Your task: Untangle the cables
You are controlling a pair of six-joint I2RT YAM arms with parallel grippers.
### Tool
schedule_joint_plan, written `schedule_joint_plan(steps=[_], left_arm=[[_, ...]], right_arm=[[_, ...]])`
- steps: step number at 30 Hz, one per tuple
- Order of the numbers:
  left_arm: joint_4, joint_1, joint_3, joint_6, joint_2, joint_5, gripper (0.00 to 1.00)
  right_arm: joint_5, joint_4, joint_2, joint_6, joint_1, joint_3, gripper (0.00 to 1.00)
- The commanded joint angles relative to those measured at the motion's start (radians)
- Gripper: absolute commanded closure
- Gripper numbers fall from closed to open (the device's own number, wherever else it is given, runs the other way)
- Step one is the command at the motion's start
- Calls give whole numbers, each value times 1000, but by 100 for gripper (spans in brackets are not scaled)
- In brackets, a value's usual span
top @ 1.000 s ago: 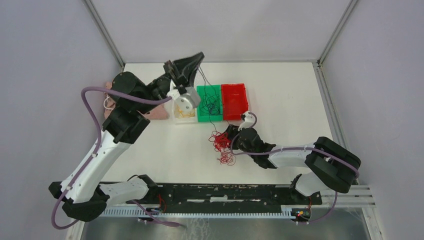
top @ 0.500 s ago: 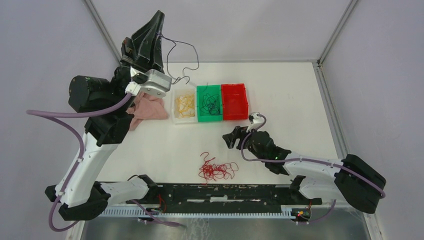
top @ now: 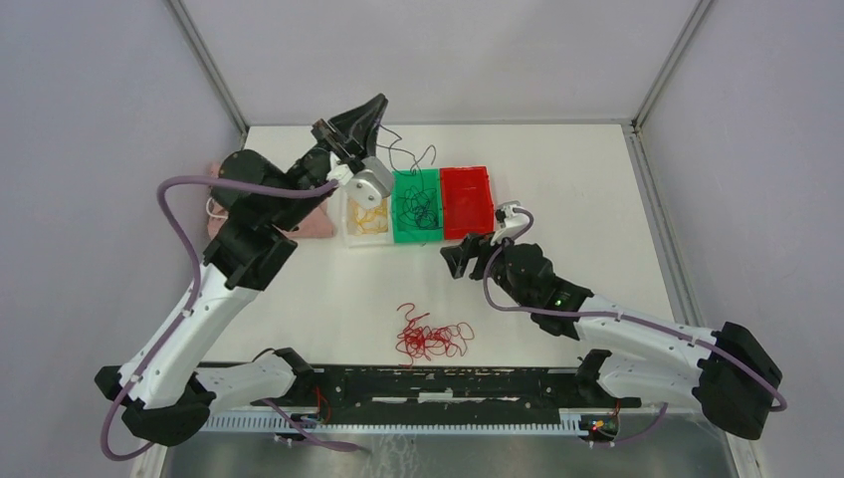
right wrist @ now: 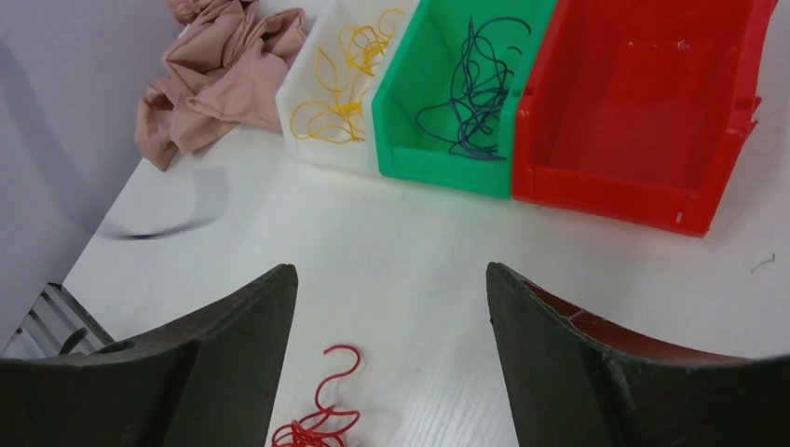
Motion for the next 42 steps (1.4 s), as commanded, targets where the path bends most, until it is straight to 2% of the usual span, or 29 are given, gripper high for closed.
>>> schedule_joint_plan(steps=[1, 6, 14, 18, 22, 29, 42], left_arm=[[-1, -2, -85, -148, -25, -13, 97], [16, -2, -174, -201, -13, -28, 97], [99, 0, -236, -171, 79, -117, 97], [120, 11, -211, -159, 157, -216, 97], [149, 42, -209, -127, 222, -253, 97], [198, 101, -195, -99, 313, -233, 97], [252, 156, -44, -11, 485, -191, 97]], right_arm=[[23, 2, 47, -25, -16, 123, 19], [9, 16, 134, -20, -39, 207, 20], [-17, 27, 143, 11, -114, 166, 21], [-40, -18, 122, 20, -153, 141, 21], [-42, -9, 79, 37, -178, 90, 21], [-45, -21, 22, 54, -211, 32, 21], [-54, -10, -6, 96, -251, -31, 22]])
